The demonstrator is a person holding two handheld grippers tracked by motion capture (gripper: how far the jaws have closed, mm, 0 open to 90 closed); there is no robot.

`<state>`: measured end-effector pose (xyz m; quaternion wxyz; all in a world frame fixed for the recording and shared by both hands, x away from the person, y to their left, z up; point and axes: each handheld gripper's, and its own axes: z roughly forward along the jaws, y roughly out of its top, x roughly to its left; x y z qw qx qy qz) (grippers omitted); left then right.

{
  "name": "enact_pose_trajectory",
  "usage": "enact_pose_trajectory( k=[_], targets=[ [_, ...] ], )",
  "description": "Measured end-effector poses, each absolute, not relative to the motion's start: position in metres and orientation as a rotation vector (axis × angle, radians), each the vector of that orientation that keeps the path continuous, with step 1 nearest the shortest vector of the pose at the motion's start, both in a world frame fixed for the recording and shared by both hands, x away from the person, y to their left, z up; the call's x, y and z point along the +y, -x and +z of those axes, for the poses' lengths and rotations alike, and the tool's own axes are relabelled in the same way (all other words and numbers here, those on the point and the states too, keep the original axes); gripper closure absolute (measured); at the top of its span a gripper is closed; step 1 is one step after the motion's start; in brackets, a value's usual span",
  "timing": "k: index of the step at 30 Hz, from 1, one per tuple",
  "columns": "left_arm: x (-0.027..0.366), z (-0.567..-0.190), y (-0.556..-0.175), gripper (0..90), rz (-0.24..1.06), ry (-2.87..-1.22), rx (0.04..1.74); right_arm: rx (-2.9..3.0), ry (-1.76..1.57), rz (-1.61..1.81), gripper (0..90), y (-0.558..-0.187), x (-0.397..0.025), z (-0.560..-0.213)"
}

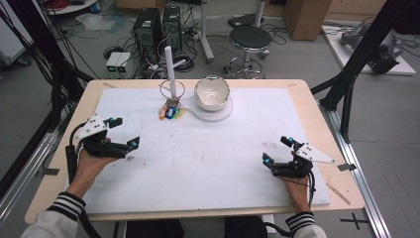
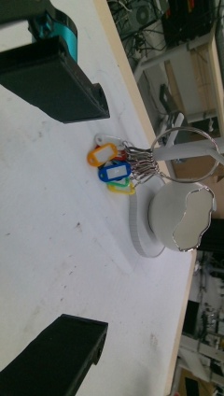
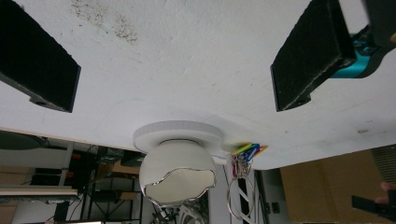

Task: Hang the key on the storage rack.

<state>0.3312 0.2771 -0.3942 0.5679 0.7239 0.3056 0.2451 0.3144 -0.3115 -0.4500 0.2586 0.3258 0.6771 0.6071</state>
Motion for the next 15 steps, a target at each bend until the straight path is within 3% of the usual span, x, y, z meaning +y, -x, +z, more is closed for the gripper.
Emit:
enact_pose_trajectory(
  k=[15],
  targets=[
    [0.298, -0.45, -0.276, 1.7, 0.645, -1.534, 0.718, 1.836, -0.89, 1.633, 1.0, -0.313, -0.31, -0.45]
  ],
)
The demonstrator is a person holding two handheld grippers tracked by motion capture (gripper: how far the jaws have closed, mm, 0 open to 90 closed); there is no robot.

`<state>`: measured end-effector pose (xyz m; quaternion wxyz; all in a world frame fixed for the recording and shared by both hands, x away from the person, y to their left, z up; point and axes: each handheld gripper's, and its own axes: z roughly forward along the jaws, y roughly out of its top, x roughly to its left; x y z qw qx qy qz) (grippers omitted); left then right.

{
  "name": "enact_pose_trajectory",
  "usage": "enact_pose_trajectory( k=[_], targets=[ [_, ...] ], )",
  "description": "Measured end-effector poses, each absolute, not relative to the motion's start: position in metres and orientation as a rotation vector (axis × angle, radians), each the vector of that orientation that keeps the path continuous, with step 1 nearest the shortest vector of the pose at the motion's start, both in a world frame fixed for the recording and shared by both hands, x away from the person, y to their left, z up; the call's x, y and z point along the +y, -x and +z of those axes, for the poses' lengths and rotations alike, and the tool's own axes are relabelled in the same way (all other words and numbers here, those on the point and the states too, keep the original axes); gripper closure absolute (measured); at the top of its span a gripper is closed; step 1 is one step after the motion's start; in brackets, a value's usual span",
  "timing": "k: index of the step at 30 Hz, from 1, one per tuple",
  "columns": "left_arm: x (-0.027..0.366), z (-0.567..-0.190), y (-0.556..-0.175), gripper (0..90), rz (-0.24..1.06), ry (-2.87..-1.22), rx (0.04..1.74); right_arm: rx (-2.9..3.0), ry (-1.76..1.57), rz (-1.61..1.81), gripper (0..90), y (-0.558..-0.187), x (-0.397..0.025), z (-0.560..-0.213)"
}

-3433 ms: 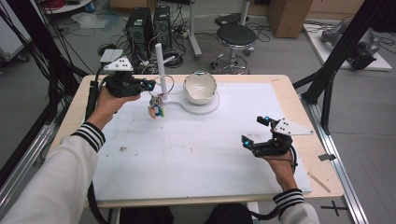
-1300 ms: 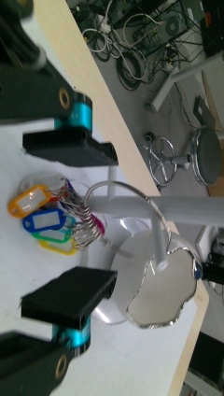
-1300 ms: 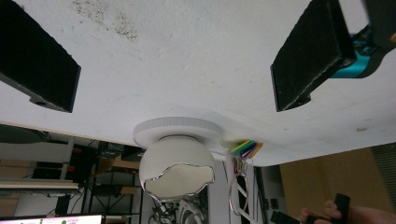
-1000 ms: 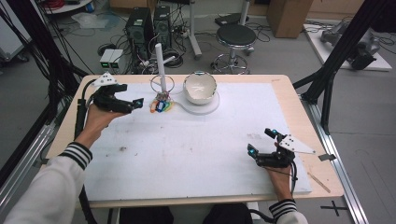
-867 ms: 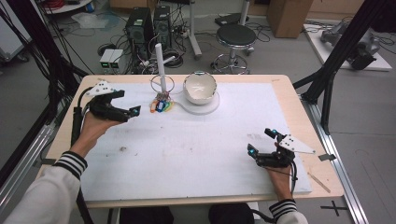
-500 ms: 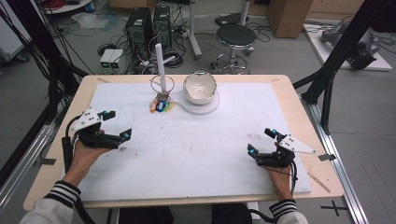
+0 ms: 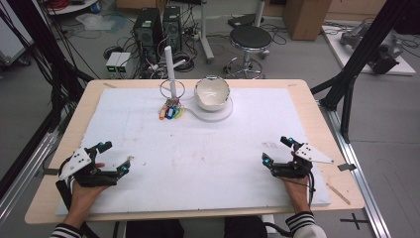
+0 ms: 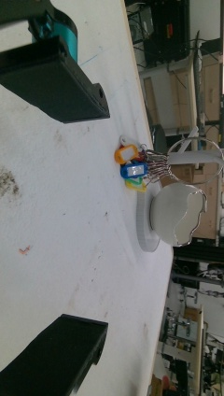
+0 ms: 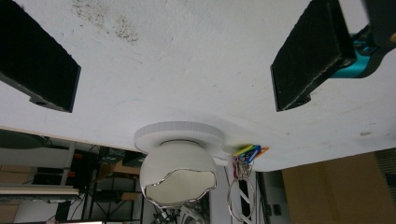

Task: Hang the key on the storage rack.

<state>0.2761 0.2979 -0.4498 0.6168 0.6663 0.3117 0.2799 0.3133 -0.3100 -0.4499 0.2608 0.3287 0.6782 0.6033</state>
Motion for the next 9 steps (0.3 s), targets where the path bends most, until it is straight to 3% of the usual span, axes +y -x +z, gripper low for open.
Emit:
enact_pose_trajectory(
  k=[9],
  targets=[
    [0.2989, -0.4509, -0.2741, 1.7, 0.656, -1.514, 0.712, 1.834, -0.89, 1.633, 1.0, -0.3133, -0.31, -0.45]
  ],
)
